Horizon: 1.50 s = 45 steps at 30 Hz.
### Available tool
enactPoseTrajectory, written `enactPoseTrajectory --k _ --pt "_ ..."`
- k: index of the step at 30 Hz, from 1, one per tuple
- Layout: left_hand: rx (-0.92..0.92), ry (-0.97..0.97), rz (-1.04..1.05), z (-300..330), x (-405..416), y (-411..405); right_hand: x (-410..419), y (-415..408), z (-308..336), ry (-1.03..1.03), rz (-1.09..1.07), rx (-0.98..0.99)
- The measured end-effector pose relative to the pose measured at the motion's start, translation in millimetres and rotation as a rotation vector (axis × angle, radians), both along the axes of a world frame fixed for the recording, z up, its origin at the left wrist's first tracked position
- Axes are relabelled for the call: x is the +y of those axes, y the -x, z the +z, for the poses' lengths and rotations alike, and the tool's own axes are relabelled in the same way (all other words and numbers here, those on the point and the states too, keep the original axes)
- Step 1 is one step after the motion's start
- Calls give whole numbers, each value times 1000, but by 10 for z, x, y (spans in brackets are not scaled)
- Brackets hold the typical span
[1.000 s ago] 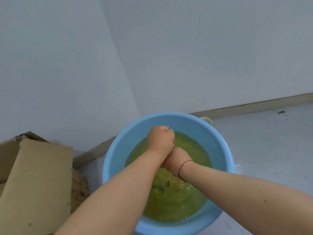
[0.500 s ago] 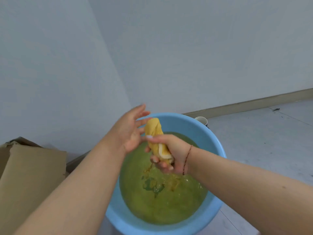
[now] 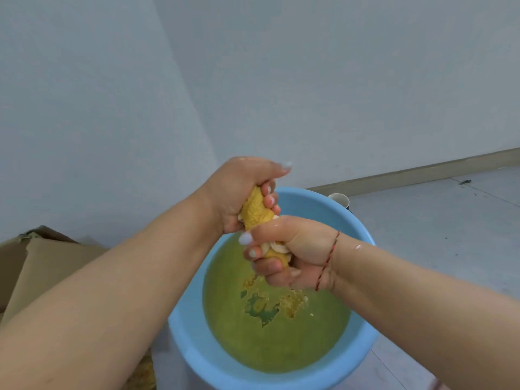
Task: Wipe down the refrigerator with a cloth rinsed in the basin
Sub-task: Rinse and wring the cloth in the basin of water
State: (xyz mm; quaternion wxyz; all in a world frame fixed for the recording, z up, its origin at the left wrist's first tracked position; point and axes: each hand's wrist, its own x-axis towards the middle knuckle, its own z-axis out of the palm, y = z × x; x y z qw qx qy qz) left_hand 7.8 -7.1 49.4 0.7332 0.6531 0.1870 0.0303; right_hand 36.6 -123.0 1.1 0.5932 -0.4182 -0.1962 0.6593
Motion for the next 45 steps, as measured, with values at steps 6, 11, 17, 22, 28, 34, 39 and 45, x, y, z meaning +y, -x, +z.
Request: enactPoseTrajectory --k 6,11,17,22,28,34,39,45 --pt "219 -409 226 -696 11 -188 206 25 -494 424 -219 -405" --pt "375 -638 235 -1045 -3 -237 364 57 -851 569 -239 -596" --pt "498 -663 246 -1197 -40 -170 372 120 -1063 613 -165 -734" --pt "425 -542 288 -1237 -16 -149 342 28 -1066 619 -164 -933" --pt "406 -123 250 -1074 247 -106 263 -269 -890 490 -341 -1031" --pt "156 66 287 -917 465 74 124 -629 -617 286 -280 -1108" --pt "66 111 48 -756 537 212 94 -782 -426 192 -662 -792" --pt "164 -127 -159 -656 306 182 42 -797 -141 101 -688 -139"
